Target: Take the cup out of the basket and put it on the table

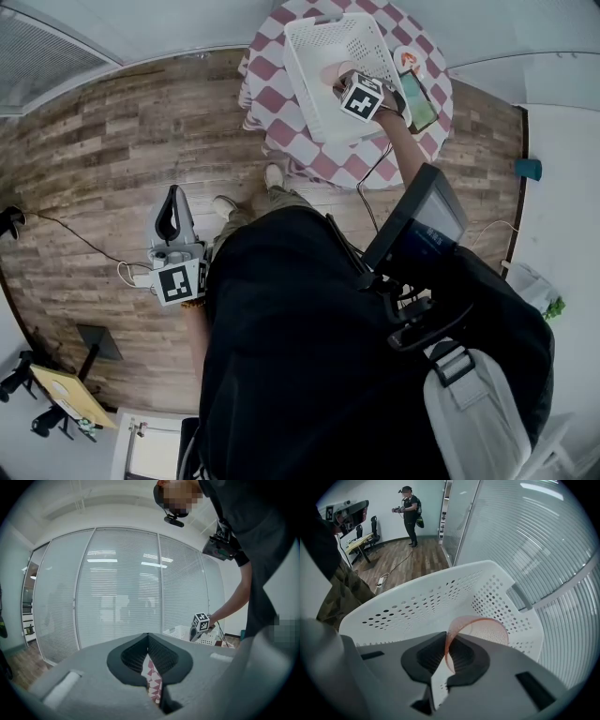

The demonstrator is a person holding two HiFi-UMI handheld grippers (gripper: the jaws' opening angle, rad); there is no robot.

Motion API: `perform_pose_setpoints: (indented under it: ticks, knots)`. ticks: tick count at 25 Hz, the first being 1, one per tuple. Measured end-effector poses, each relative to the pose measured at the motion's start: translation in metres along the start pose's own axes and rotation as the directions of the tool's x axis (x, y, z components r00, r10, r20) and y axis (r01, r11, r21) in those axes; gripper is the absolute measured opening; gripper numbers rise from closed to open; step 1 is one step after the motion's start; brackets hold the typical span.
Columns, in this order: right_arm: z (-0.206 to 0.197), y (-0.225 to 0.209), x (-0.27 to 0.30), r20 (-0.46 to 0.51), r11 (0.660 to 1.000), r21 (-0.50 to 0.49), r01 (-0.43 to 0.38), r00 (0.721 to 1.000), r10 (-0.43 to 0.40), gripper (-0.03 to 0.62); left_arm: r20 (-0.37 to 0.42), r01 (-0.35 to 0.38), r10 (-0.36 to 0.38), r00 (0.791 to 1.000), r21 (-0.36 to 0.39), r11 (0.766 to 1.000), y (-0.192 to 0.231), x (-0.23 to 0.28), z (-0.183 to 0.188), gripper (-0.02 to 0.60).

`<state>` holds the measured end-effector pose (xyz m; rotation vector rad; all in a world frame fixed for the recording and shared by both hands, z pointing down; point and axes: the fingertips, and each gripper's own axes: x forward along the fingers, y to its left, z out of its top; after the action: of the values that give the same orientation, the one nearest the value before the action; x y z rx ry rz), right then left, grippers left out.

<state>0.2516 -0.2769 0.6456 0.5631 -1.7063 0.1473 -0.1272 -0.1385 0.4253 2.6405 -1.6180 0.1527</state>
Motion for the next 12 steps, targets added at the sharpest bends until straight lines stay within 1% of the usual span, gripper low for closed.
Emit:
perform_pose_setpoints:
  ticks: [4,7,10,12]
  knots:
    - [0.001,0.000,-0.006,0.001,1.000,0.014,0.005,1.000,-0.006,0.025,-0.041,0.001,-0.001,0.999,-0.001,1.000,0.003,0.002,-0.005,0.006]
    - [0.003,-0.001,-0.009,0.002,1.000,0.019,0.012,1.000,-0.012,0.025,-0.015,0.016,-0.017,1.000,-0.005,1.000,0.004,0.004,-0.004,0.006]
    - [0.005,-0.001,-0.015,0.012,0.999,0.035,0.022,1.000,-0.023,0.025,-0.050,0.011,-0.011,0.999,0.008,1.000,0.007,0.005,-0.005,0.006]
    - [0.006,-0.001,-0.020,0.020,0.998,0.048,0.031,0.999,-0.032,0.025,-0.048,0.012,-0.011,0.999,0.022,1.000,0.007,0.006,-0.003,0.006]
